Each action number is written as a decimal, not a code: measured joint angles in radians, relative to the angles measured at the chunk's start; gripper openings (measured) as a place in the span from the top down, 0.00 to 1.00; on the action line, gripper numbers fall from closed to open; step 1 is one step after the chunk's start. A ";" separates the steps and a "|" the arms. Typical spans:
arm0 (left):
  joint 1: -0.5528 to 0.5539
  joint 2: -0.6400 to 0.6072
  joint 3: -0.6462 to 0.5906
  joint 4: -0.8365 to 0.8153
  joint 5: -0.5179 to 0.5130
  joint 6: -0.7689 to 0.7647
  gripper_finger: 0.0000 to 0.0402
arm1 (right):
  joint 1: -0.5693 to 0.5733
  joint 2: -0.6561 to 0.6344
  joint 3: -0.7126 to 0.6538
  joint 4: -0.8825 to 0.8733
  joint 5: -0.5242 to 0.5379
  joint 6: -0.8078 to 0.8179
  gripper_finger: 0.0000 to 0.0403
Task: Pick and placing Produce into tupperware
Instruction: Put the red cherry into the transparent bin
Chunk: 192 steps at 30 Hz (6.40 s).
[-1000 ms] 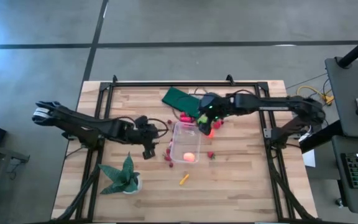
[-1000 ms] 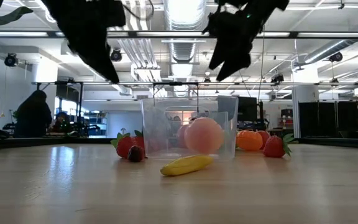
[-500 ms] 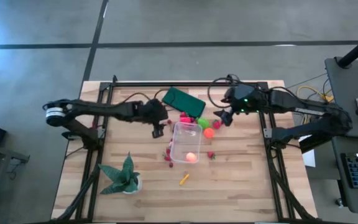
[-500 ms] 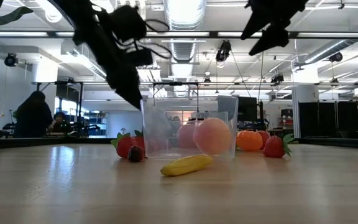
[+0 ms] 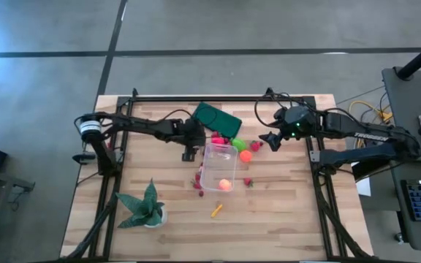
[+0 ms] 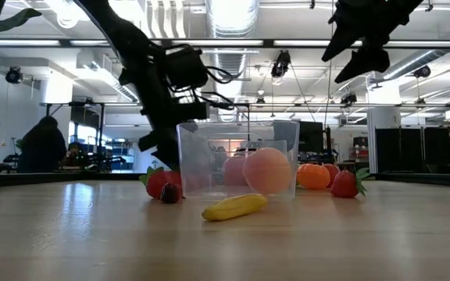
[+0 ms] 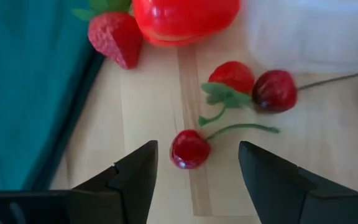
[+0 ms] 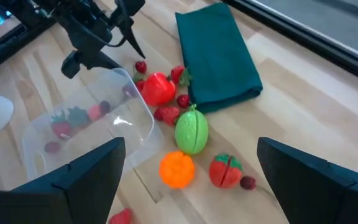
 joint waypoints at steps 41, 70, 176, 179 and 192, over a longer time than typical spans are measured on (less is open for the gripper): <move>0.013 -0.077 0.076 -0.192 0.086 -0.052 0.72 | 0.000 0.111 -0.015 0.029 -0.005 -0.034 0.11; -0.035 -0.028 0.055 -0.135 -0.011 -0.128 0.72 | 0.000 0.111 -0.015 0.024 -0.013 -0.091 0.11; -0.029 -0.108 0.170 -0.225 -0.013 -0.215 0.82 | 0.000 0.113 -0.028 0.027 -0.008 -0.120 0.11; -0.047 -0.165 0.176 -0.249 -0.010 -0.244 0.82 | 0.000 0.113 -0.028 0.025 -0.009 -0.121 0.11; -0.216 -0.085 0.201 -0.075 0.159 -0.487 0.81 | 0.000 0.113 -0.028 0.024 -0.036 -0.144 0.11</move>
